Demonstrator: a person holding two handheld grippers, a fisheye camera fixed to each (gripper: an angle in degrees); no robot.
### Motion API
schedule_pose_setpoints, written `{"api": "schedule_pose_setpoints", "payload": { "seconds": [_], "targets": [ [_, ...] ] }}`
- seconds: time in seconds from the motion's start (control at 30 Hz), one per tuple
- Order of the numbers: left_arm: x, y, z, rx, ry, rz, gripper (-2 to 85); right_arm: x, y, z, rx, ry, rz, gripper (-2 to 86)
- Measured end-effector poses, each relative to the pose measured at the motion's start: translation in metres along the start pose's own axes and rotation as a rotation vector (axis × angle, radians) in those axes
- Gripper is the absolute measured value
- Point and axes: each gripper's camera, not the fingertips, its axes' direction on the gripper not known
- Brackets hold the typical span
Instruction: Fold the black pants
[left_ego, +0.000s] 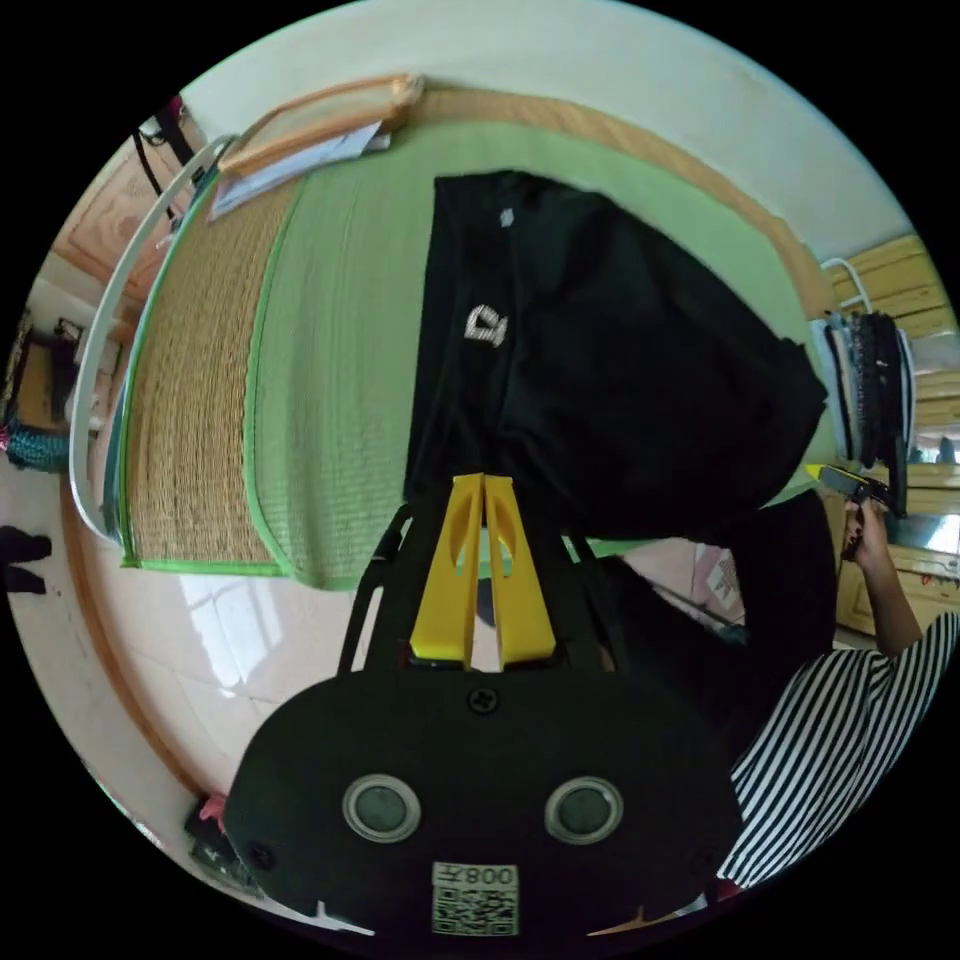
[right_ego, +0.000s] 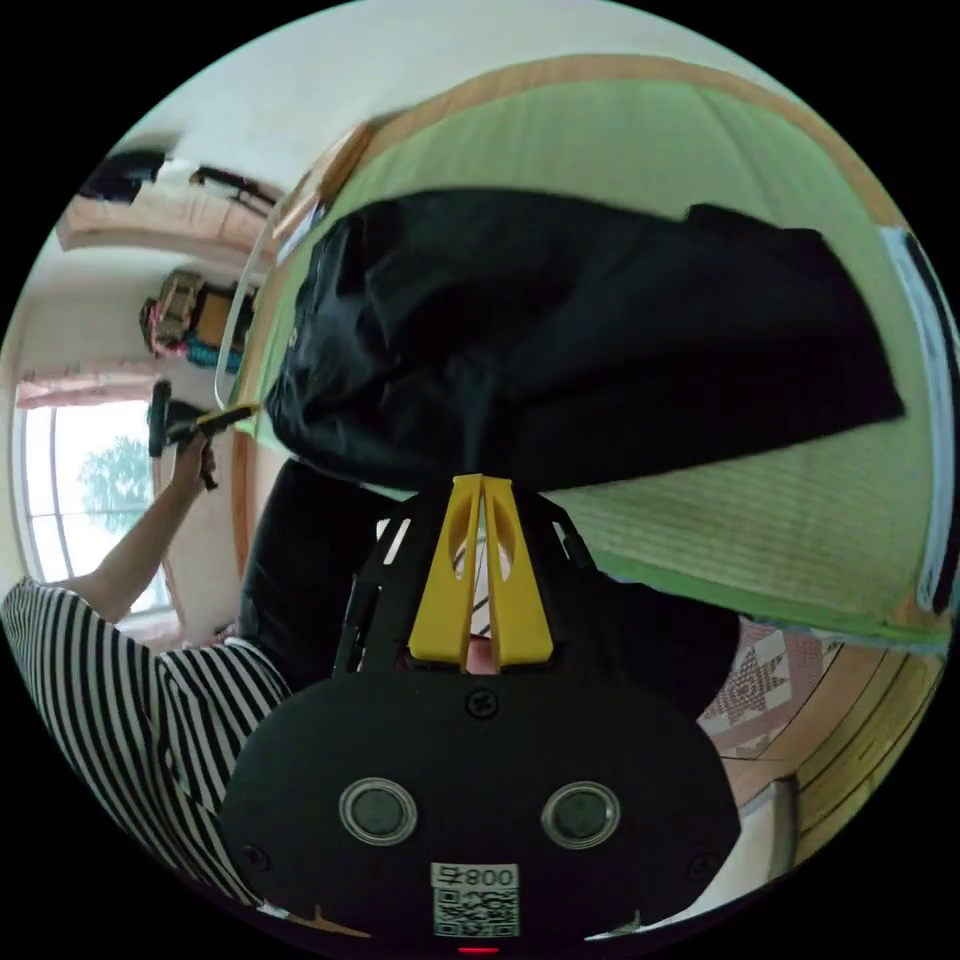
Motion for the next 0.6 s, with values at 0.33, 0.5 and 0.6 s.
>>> {"api": "schedule_pose_setpoints", "payload": {
  "seconds": [0.33,0.5,0.6],
  "targets": [
    [0.086,-0.120,0.085,0.062,0.373,0.335,7.3,0.120,0.035,-0.146,0.313,0.084,0.364,7.3],
    [0.120,-0.167,0.141,-0.019,0.314,0.457,7.5,0.133,0.069,-0.149,0.255,0.022,0.402,6.7],
    [0.126,-0.182,0.177,-0.075,0.200,0.517,6.9,0.132,0.092,-0.148,0.206,-0.001,0.403,5.6]
  ]
}}
